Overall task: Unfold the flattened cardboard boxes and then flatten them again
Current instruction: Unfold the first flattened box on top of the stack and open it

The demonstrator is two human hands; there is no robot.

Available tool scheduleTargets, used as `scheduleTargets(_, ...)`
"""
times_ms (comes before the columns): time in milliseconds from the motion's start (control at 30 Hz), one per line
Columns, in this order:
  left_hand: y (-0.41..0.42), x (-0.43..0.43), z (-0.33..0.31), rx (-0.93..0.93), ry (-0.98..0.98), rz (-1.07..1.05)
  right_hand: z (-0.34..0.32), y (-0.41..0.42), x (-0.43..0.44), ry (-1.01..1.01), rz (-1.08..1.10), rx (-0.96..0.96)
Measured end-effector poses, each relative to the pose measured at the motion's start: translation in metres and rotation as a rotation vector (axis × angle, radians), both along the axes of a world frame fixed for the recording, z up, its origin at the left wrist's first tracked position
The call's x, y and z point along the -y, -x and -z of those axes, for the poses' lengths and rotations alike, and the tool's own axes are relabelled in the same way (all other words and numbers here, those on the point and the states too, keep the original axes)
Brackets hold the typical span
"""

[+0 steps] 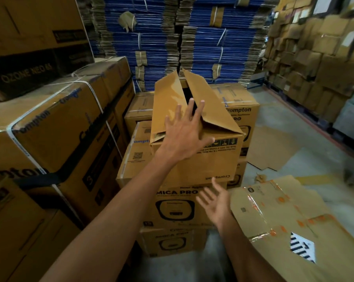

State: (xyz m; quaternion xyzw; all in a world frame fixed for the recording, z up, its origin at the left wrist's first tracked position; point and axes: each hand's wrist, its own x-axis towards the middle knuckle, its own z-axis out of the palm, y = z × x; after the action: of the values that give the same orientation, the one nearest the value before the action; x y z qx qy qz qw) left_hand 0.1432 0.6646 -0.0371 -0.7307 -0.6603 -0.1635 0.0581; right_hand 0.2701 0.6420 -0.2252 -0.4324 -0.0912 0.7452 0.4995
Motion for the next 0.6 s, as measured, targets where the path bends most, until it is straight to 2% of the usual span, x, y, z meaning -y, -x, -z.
scheduleTargets(167, -0.008, -0.011, 0.009, -0.090, 0.106, -0.017, -0.010, 0.017, -0.011, -0.025, 0.017, -0.232)
scheduleTargets(333, -0.002, -0.009, 0.019, -0.085, 0.149, 0.012, -0.015, 0.028, -0.014, -0.026, -0.002, -0.207)
scheduleTargets(433, 0.000, -0.008, 0.017, -0.103, 0.100, 0.016, -0.023, 0.032, -0.016, -0.060, 0.048, -0.227)
scheduleTargets(500, 0.004, -0.010, 0.009, -0.013, 0.079, 0.005, -0.029, 0.029, -0.021, -0.114, 0.113, -0.204)
scheduleTargets(600, 0.013, -0.011, -0.010, 0.241, 0.033, -0.005, -0.052, 0.022, -0.032, -0.228, 0.192, -0.083)
